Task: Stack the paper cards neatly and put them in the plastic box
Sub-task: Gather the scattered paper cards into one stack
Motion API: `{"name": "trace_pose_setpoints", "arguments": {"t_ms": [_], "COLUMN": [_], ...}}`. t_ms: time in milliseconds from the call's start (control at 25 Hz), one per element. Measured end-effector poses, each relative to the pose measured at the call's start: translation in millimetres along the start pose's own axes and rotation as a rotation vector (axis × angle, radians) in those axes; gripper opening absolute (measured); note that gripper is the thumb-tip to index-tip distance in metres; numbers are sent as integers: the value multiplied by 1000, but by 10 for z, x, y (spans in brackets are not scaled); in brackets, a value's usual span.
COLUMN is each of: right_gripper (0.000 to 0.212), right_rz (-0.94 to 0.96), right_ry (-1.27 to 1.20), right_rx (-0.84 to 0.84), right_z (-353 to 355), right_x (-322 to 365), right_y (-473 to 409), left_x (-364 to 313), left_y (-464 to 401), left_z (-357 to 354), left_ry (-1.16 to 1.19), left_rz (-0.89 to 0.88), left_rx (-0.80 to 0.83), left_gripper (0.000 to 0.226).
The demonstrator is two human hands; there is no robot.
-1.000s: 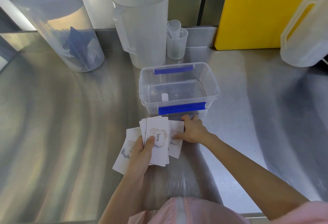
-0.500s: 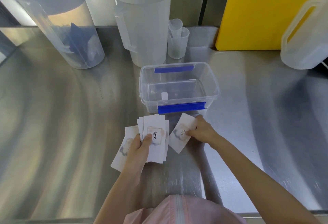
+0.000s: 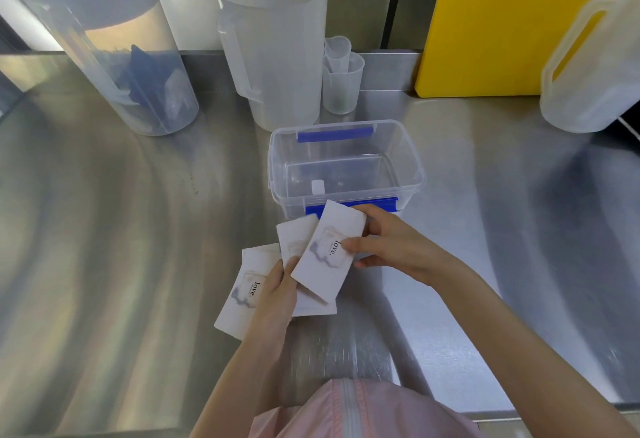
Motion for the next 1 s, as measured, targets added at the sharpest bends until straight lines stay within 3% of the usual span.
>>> {"name": "trace_pose_setpoints", "arguments": {"t_ms": [120, 320, 440, 640, 720, 840, 920, 1000], "right_gripper": [42, 45, 56, 59, 47, 36, 44, 60], "right_rz": [-2, -1, 3, 141, 114, -15, -46, -84], "right_ry": [65, 250, 389, 555, 482, 326, 526, 724], "right_rx": [39, 75, 91, 109, 98, -106, -93, 37], "right_z": [-59, -77, -82, -295, -309, -90, -62, -207], "right_x": [8, 0, 11, 37, -20, -167, -294, -467], "right_y": [-65, -125, -164, -278, -356, -473, -534, -588], "left_x": [32, 108, 123, 52, 17, -35, -84, -104], "left_y": [-5, -10, -24, 25, 54, 61, 68, 65], "left_z": [47, 48, 27, 15, 99, 238, 323, 394], "left_ry": [116, 114, 187, 19, -3, 39, 44, 57], "left_rz": [52, 67, 71, -3, -24, -18, -30, -29], "left_rx": [-22, 59, 99, 89, 43, 18, 10, 4], "left_gripper": [20, 12, 14, 15, 18, 33, 35, 36]}}
Point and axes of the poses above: each hand's wrist, its own y-axis away from the middle knuckle, its own z-axis out of the back of the hand, x = y × z, the point moved 8 cm from there along -y, towards the middle knuckle, and after that the axes turned 10 degrees about z, right-handed, at the moved point
